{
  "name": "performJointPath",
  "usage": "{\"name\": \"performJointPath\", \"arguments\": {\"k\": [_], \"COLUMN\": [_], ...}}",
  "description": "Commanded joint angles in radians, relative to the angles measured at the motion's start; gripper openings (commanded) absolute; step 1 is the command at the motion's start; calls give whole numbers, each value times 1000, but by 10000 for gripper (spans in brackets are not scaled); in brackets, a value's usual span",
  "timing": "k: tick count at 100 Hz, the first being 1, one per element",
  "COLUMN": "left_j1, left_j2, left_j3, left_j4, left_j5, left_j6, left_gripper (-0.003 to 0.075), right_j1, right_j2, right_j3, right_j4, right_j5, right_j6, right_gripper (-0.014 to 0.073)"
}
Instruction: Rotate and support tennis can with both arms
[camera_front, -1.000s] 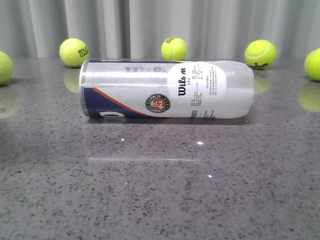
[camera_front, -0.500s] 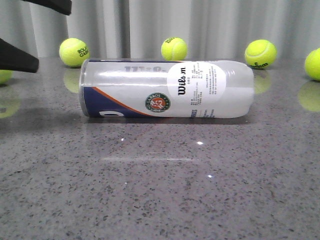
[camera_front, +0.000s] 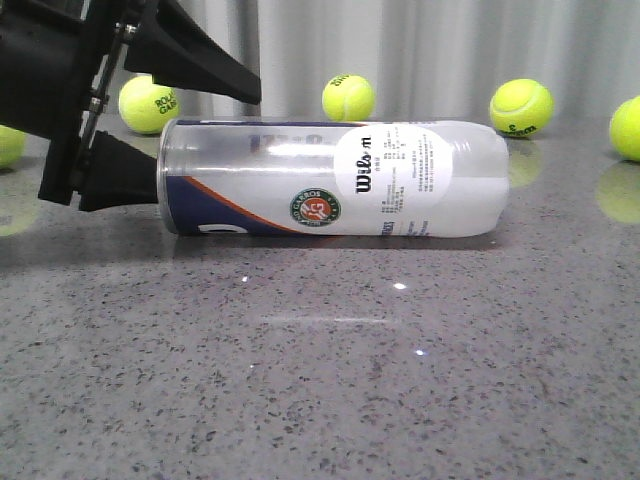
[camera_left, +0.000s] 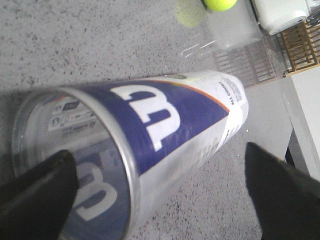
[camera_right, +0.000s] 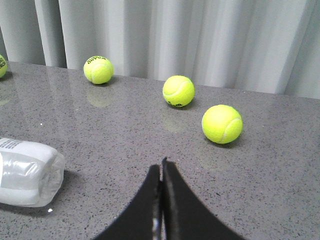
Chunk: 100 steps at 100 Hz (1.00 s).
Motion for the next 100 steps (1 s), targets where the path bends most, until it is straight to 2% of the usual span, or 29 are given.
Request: {"name": "performJointPath", "arguments": {"k": [1,18,42,61,68,83,100], "left_j1": [-9,-7,4,47,74,111,114], "left_j2": [-30,-30,-74,-257,-343,-504,-611], "left_j3": [-31,-31,-31,-42,-79,-217,-365], "left_j4": [-96,-115,-104,11,131,506,872], "left_j5": [36,37,171,162,143,137,234], "left_j6": [30,75,123,96,15,-239,-465], "left_gripper": [432,-22,-21,-21,-21,-21,-21], "right_j1": [-4,-4,-4,-4,-4,-4,-4], "right_j2": [5,5,5,5,5,5,5], "right_j3": [-23,-23,-23,-23,-23,-23,-23], "right_j4": [-12,-12,-12,-12,-12,-12,-12], "right_j5": [-72,-72,-72,-72,-72,-72,-72], "right_j6": [-3,-3,-3,-3,-3,-3,-3], "right_gripper": [-67,-67,-67,-67,-67,-67,-67]}}
